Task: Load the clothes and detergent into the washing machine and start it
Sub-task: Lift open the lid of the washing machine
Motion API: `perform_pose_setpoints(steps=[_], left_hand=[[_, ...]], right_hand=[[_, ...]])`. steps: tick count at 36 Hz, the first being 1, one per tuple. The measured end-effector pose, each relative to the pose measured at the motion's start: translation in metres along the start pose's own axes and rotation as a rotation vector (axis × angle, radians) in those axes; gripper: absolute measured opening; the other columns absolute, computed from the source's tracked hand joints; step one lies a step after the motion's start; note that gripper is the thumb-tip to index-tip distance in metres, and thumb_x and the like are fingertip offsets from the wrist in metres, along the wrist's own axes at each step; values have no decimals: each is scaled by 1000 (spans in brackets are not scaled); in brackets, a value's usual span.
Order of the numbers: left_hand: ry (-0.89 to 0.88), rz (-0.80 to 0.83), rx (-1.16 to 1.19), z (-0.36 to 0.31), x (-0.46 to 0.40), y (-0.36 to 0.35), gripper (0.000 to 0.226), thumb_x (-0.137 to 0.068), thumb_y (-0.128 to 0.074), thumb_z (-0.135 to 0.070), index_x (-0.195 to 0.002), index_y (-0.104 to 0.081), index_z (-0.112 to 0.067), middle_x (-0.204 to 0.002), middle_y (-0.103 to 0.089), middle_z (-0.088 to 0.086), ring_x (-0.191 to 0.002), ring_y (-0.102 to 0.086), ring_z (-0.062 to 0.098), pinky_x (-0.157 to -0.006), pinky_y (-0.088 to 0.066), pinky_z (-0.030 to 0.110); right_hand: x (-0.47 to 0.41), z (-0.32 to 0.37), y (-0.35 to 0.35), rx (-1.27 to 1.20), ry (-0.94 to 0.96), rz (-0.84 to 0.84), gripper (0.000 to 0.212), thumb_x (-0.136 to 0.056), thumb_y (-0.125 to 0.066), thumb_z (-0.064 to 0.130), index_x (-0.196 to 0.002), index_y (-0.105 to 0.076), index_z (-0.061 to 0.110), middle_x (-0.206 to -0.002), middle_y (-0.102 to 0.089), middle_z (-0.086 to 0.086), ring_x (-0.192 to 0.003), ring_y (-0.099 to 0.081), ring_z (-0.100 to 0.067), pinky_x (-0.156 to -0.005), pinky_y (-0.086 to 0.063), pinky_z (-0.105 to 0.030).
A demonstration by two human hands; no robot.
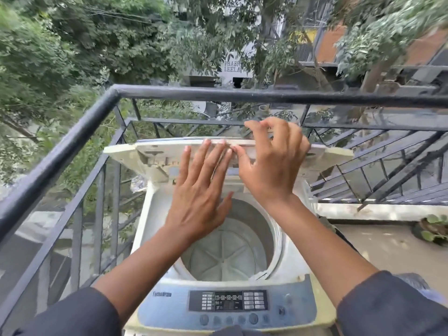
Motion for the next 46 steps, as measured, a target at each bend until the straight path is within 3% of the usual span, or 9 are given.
perform_pose_setpoints(steps=[3,9,14,20,33,46], left_hand=[[19,11,-27,4,-11,-9,97,-88,-70,-32,-168,-22,-5,-177,-14,12,-165,-8,37,-128,-18,66],[-8,-27,-83,16,-26,-22,102,-85,-71,-26,-168,-17,-5,-178,-10,13,-164,-8,38,-127,-19,67],[-18,-49,-85,24,-38,-29,102,-86,-71,-25,-169,-15,-6,-178,-7,11,-165,-6,37,-129,-15,66],[-8,-25,-104,31,-55,-38,104,-88,-69,-30,-170,-9,-7,-179,-1,10,-165,2,36,-130,-10,64],[38,18,-117,48,-101,-59,107,-91,-62,-42,-170,2,-8,-179,7,10,-164,10,36,-132,2,61],[67,73,-142,59,-124,-73,107,-94,-58,-44,-169,9,-8,-178,14,10,-164,14,37,-131,0,61]], right_hand=[[-14,0,-7,5,-42,-27,40,-85,-73,49,-117,-68,26,-118,-61,-3,-111,-53,-29,-90,-39,-44],[-11,0,-17,-71,53,-54,22,-92,-70,29,-112,-71,21,-121,-63,-6,-112,-56,-31,-89,-43,-47],[7,-12,-33,-37,177,15,41,-95,-65,31,-135,-68,19,-150,-54,-13,-138,-50,-37,-111,-35,-56],[20,-28,-58,95,205,139,70,-99,-60,38,-162,-34,20,-171,-21,-12,-159,-19,-35,-121,-19,-66],[-20,-35,-99,121,170,271,84,-99,-55,45,-167,-12,23,-175,-3,-9,-161,2,-34,-123,-10,-67],[-40,-39,-117,145,166,306,84,-98,-53,45,-167,-11,22,-174,-4,-10,-161,-1,-34,-122,-11,-68]])
Point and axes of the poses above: each hand's wrist, its own x-axis away from the middle knuckle, its own y-axis out of the back of the hand, z = x × y, the point moved 4 cm from there along -x, towards the middle knuckle
